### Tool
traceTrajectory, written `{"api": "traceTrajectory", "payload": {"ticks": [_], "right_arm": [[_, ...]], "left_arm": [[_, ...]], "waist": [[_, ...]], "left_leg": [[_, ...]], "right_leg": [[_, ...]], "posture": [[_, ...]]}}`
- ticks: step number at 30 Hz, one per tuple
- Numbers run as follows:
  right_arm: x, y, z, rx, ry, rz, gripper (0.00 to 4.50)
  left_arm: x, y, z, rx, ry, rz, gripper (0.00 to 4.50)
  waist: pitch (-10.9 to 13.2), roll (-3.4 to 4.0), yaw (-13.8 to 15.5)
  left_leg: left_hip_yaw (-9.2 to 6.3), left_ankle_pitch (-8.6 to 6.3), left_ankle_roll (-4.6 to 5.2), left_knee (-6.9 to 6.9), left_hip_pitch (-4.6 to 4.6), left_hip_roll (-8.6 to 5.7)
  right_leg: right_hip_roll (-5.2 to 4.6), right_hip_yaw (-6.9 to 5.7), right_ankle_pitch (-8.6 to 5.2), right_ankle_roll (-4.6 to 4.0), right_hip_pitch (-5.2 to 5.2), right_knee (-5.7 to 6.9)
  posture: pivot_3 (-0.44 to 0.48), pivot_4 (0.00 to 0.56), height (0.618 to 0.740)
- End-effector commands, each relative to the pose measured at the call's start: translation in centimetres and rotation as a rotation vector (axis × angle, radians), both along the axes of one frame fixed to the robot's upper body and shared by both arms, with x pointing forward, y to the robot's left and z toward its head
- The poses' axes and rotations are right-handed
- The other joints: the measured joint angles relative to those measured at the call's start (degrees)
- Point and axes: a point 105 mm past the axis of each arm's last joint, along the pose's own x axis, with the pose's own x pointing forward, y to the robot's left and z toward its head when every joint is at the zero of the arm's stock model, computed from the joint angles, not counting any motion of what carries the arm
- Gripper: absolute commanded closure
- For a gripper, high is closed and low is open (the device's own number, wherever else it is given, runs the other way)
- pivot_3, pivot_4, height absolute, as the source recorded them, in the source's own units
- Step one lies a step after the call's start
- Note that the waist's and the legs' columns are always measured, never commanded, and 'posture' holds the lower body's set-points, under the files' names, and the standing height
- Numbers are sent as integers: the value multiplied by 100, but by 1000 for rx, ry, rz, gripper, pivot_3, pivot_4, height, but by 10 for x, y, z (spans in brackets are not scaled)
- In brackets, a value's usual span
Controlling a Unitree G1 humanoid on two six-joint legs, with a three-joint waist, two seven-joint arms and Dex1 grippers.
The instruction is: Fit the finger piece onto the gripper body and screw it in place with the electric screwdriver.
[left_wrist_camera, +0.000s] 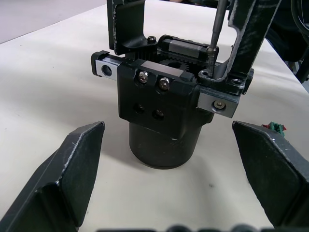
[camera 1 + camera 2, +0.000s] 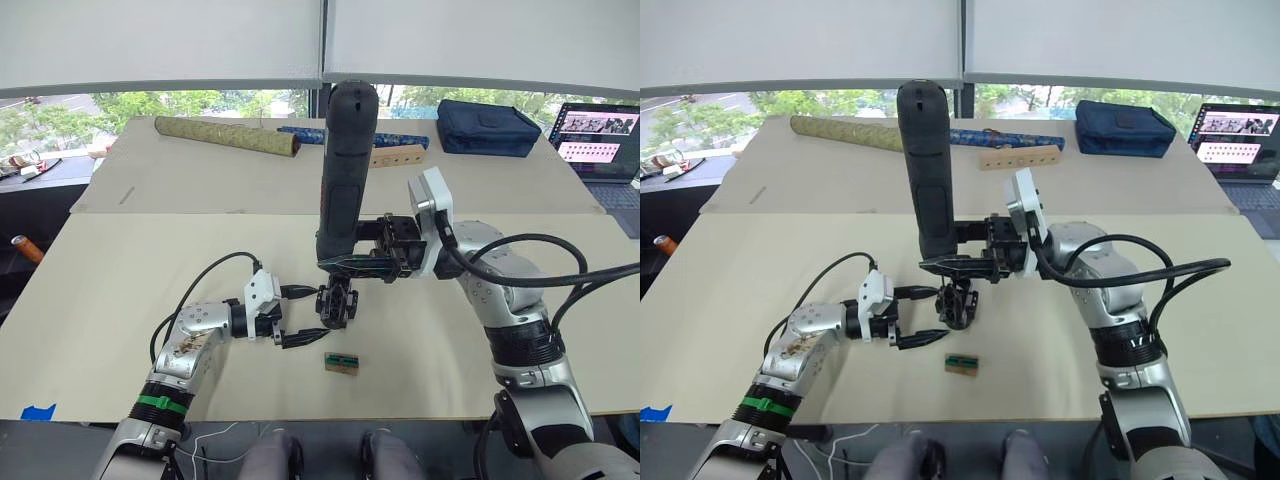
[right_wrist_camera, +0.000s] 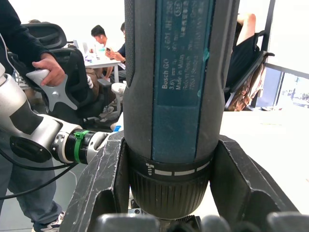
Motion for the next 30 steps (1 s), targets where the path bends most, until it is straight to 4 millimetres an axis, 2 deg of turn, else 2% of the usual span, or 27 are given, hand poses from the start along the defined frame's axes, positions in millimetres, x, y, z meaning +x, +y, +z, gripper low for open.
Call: {"api": "traceTrajectory", "payload": {"ticks": [1,10,30], "right_arm": [[-4,1,11,16,-62,14,2599],[-11,-1,12,24,-85,40,2599],[-9,-3,14,32,-103,33,2599]], "left_arm": [[-2,-2,6,-11,-38,-9,0],[-3,-2,5,-11,-36,-8,0],[-3,-2,5,-14,-30,-7,0]], "waist": [[0,0,-1],[0,0,-4],[0,0,-6]], "left_leg": [[0,0,0,0,0,0],[0,0,0,-1,-1,0],[0,0,0,-1,-2,0]], "right_leg": [[0,0,0,0,0,0],[0,0,0,0,-1,0],[0,0,0,0,-1,0]], "posture": [[0,150,740],[0,150,740],[0,150,740]]}}
